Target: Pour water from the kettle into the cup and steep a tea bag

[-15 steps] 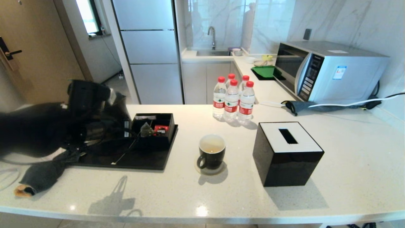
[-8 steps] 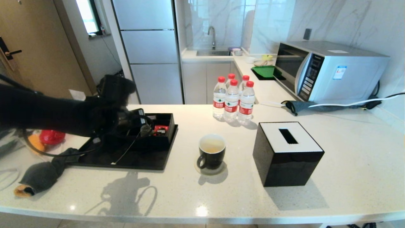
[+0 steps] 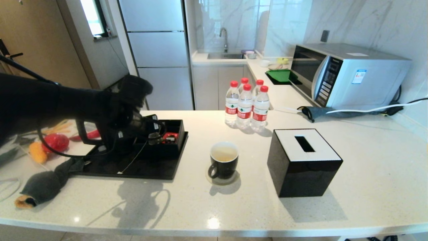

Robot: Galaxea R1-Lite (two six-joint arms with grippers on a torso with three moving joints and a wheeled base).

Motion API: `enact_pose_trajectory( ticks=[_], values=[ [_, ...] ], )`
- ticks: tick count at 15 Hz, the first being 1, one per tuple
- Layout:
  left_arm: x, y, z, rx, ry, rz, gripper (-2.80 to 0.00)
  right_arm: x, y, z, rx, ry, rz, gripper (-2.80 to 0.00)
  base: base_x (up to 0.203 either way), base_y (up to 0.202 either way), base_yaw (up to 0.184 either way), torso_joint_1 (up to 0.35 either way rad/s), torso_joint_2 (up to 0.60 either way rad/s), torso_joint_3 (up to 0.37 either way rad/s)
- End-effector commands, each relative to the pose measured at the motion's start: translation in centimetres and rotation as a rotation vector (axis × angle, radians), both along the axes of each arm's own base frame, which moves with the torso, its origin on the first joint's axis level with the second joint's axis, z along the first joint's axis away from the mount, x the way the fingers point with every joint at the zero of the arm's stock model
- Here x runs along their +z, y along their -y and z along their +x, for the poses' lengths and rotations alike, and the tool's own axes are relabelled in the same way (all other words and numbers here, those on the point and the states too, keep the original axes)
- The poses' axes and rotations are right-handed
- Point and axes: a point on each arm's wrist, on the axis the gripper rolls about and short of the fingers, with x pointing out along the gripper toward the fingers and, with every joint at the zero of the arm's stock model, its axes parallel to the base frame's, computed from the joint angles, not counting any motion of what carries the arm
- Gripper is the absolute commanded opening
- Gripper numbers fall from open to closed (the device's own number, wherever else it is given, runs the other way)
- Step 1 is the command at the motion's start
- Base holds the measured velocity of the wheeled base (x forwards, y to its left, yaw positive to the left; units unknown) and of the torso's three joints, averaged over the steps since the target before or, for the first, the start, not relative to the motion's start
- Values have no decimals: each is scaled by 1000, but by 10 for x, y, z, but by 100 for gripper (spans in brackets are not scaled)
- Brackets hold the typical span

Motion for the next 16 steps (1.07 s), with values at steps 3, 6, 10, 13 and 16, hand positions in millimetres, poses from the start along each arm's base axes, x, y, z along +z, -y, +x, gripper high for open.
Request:
enact_pose_trajectory(
  ticks=[3, 6, 10, 13, 16],
  values=[
    [9, -5, 10, -12, -57, -18, 0, 0, 0, 0, 1, -1, 0, -280, 0, 0, 0, 0, 0, 0],
    [6, -11, 18, -22, -99, -32, 0, 0, 0, 0, 1, -1, -1, -280, 0, 0, 0, 0, 0, 0],
    [-4, -17, 30, -66, -123, -78, 0, 0, 0, 0, 1, -1, -1, -280, 0, 0, 0, 0, 0, 0],
    [-10, -16, 33, -96, -143, -113, 0, 0, 0, 0, 1, -1, -1, -280, 0, 0, 0, 0, 0, 0],
    [-16, -16, 36, -101, -154, -118, 0, 0, 0, 0, 1, -1, -1, -280, 0, 0, 0, 0, 0, 0]
  ],
)
